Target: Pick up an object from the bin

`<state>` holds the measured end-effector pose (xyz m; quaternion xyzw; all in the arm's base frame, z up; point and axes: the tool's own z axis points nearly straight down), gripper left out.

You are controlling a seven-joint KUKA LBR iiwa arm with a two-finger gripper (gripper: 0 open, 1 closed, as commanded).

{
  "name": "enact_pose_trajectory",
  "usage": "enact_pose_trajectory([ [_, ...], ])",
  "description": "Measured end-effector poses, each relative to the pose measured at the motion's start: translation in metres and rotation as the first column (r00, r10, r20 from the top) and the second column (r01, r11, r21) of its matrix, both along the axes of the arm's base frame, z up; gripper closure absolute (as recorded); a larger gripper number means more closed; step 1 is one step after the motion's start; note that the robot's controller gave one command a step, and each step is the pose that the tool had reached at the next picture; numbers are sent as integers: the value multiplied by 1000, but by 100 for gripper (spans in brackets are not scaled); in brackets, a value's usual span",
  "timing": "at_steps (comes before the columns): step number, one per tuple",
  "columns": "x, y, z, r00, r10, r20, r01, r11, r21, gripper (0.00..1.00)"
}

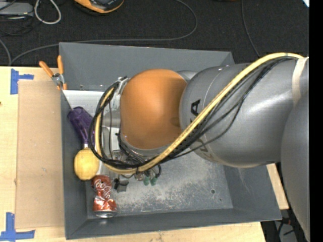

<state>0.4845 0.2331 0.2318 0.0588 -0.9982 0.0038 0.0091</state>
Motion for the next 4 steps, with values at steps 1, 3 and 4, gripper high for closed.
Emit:
enact_pose_trajectory([
  [1, 2, 3, -108, 995, 100, -3, -100, 995, 1, 100],
  [3, 14, -25, -165, 989, 151, -12, -151, 989, -1, 100],
  [4, 9, -15, -69, 990, 139, -12, -139, 990, 0, 100],
])
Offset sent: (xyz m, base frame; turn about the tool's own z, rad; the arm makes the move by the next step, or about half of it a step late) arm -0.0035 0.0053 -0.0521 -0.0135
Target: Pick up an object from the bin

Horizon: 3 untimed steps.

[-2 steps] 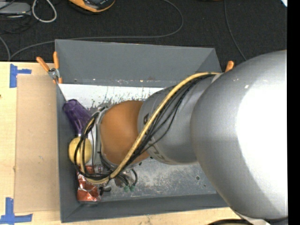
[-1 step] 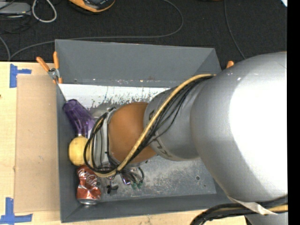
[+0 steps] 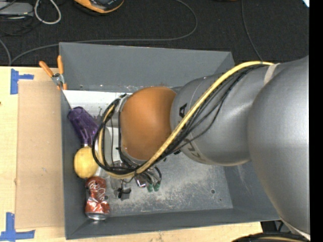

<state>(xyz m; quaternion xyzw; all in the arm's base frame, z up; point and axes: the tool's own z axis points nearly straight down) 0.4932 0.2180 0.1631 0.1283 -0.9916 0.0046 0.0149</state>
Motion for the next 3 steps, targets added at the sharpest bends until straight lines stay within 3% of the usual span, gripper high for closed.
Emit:
enact_pose_trajectory([
  [1, 1, -4, -1, 1000, 14, -1, -14, 1000, -1, 100],
  [2, -10, 25, -41, 993, 115, 0, -115, 993, 5, 100],
  [3, -6, 25, -81, 999, 47, -2, -47, 999, -7, 100],
])
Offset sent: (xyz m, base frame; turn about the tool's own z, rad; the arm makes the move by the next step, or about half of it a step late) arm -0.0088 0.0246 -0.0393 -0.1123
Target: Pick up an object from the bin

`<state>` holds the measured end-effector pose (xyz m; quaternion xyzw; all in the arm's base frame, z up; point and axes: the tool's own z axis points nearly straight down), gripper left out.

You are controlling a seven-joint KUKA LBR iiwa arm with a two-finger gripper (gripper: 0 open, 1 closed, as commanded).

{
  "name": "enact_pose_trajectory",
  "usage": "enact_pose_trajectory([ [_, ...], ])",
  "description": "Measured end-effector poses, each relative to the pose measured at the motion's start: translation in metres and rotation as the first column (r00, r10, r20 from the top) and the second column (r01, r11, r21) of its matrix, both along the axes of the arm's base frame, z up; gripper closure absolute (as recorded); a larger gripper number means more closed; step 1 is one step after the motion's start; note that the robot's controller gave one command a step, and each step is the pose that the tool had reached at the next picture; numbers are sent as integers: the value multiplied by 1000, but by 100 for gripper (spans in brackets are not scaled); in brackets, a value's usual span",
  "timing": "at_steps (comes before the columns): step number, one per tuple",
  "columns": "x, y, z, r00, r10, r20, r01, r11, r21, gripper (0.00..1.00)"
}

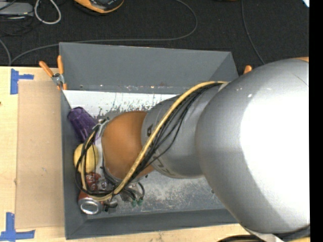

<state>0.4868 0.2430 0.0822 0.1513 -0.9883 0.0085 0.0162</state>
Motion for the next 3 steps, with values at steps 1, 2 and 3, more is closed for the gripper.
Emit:
enact_pose_trajectory([
  [1, 7, -7, -13, 987, 157, -21, -157, 988, 3, 100],
  [2, 9, -11, 86, 999, 54, -5, -54, 999, 4, 100],
  [3, 0, -12, 129, 989, 148, -20, -148, 989, 3, 100],
])
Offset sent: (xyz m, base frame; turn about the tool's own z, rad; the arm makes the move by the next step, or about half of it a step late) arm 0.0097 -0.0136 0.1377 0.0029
